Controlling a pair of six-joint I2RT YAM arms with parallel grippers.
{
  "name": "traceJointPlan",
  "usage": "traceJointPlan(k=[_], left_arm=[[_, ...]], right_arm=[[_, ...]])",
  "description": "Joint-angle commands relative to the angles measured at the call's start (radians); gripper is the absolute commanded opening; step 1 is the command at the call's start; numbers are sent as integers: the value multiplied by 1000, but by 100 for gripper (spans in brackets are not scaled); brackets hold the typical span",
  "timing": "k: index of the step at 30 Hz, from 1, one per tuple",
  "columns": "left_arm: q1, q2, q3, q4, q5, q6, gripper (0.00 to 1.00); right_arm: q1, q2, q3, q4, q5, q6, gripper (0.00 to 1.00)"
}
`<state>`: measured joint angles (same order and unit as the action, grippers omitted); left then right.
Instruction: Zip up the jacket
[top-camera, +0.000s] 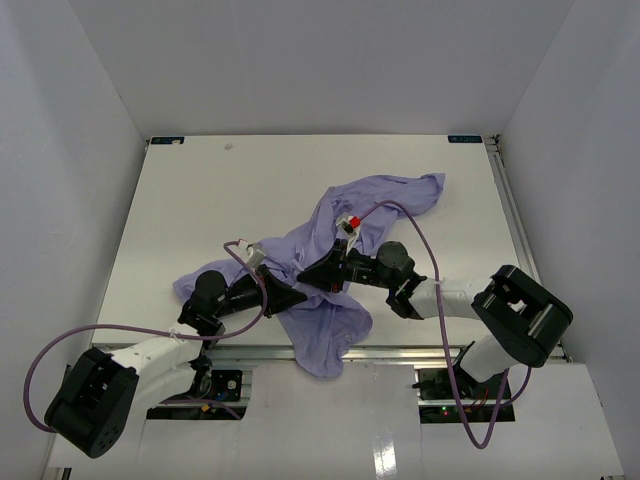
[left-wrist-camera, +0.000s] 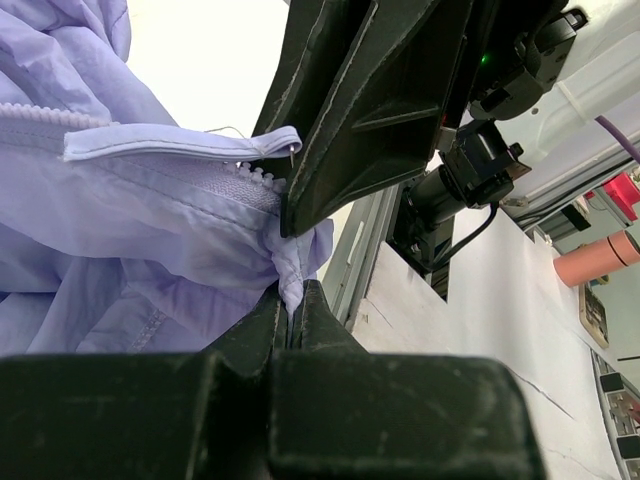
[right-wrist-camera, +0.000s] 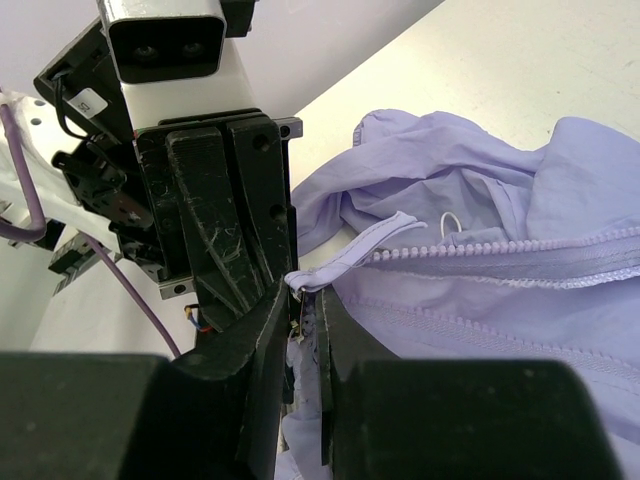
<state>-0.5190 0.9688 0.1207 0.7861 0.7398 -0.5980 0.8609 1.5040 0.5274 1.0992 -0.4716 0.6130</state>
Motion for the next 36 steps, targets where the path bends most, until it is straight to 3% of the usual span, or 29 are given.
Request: traceJointPlan(k=[1, 5, 11, 14, 18, 21, 30, 31, 34, 36], left_arm=[[-3, -1, 10, -10, 12, 12, 0], [-3, -1, 10, -10, 12, 9, 0], [-3, 2, 10, -8, 13, 7, 0], [-3, 2, 9, -6, 14, 7, 0], [-3, 3, 8, -5, 15, 7, 0], [-3, 4, 10, -7, 15, 7, 0], [-3, 1, 13, -11, 13, 7, 0], [-3, 1, 14, -12, 13, 8, 0], [-3, 4, 16, -14, 13, 7, 0], [-3, 4, 19, -16, 15, 7, 0]], right_arm=[[4, -34, 4, 51, 88, -38, 10], [4, -49, -11, 74, 117, -37, 11], [4, -33, -15, 120, 96, -28, 30], [5, -23, -20, 146, 93, -29, 19], [5, -14, -20, 161, 99, -27, 18], [4, -7, -11, 160, 94, -30, 8], [4, -16, -16, 145, 130, -44, 8], [4, -20, -21, 149, 133, -45, 9], [4, -25, -40, 176, 132, -41, 27], [6, -20, -36, 172, 112, -39, 32]])
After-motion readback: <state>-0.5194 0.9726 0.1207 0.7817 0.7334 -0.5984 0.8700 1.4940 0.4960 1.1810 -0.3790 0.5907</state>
